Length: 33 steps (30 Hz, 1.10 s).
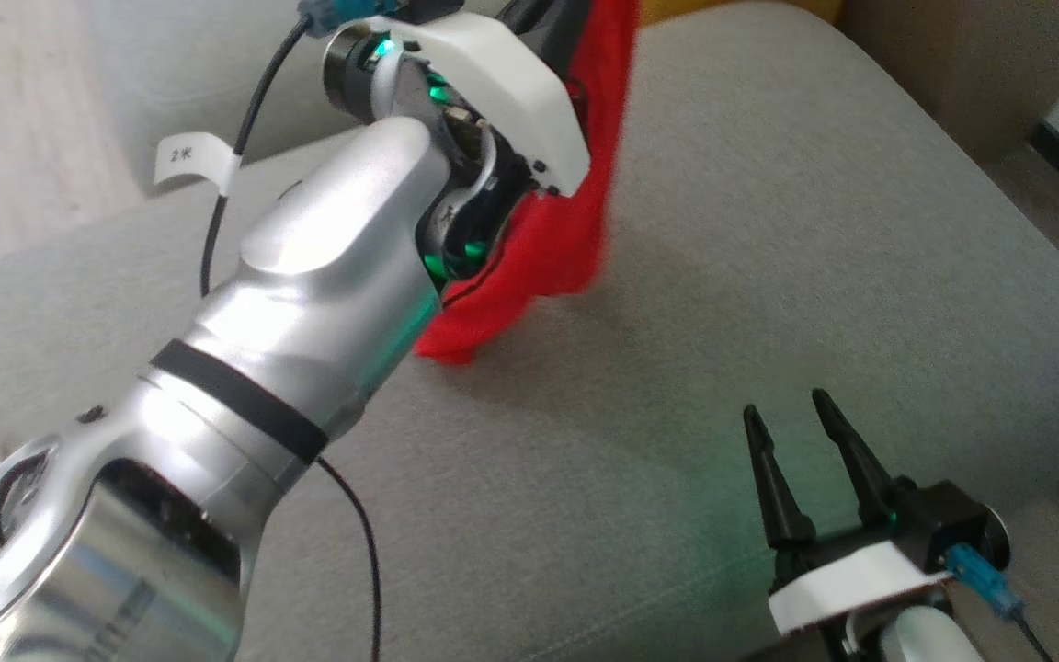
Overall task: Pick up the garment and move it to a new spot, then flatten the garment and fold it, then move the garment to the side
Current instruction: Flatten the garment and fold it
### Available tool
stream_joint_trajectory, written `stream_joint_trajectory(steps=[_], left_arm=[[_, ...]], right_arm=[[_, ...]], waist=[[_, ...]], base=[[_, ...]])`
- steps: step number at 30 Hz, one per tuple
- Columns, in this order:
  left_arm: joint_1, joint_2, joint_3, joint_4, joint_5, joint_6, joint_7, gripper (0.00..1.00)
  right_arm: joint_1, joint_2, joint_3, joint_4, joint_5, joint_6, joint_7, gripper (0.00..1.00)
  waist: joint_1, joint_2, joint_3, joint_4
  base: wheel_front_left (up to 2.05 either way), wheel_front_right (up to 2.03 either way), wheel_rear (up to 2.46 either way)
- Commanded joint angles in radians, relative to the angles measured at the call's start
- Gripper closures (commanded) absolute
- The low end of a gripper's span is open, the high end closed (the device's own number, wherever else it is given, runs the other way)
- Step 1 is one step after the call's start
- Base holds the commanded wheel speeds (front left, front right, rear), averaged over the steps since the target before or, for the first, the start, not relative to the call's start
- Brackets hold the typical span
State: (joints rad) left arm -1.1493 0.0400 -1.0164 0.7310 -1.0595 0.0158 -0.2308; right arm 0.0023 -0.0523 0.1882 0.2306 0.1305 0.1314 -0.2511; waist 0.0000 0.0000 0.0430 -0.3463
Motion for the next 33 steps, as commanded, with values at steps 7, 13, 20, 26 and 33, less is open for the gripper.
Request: stream_joint_trajectory(steps=[7, 13, 20, 26, 33], left_arm=[[0.199, 0.125, 0.019, -0.153, -0.042, 0.042, -0.011, 1.00], [0.546, 0.213, -0.002, -0.275, -0.041, 0.106, -0.028, 1.00], [0.812, 0.226, 0.066, -0.378, 0.004, 0.081, -0.031, 1.00], [0.899, 0.198, 0.118, -0.412, 0.043, 0.049, -0.031, 0.53], [0.904, 0.207, 0.099, -0.398, 0.075, 0.035, -0.012, 0.00]], right_arm=[[0.019, 0.002, 0.008, -0.042, -0.014, -0.001, -0.011, 0.00], [0.038, -0.006, -0.005, -0.050, -0.018, -0.001, -0.011, 0.00], [0.044, -0.025, -0.017, -0.057, -0.018, -0.001, -0.011, 0.00], [0.043, -0.025, -0.012, -0.054, -0.016, -0.001, -0.011, 0.00], [0.045, -0.027, 0.000, -0.050, -0.012, -0.001, -0.011, 0.00]], waist=[[0.0000, 0.0000, -0.048, 0.137], [0.0000, 0.0000, -0.038, 0.221], [0.0000, 0.0000, -0.030, 0.287], [0.0000, 0.0000, -0.032, 0.306], [0.0000, 0.0000, -0.037, 0.308]], base=[[0.00, 0.00, 0.00], [0.00, 0.00, 0.00], [0.00, 0.00, 0.00], [0.00, 0.00, 0.00], [0.00, 0.00, 0.00]])
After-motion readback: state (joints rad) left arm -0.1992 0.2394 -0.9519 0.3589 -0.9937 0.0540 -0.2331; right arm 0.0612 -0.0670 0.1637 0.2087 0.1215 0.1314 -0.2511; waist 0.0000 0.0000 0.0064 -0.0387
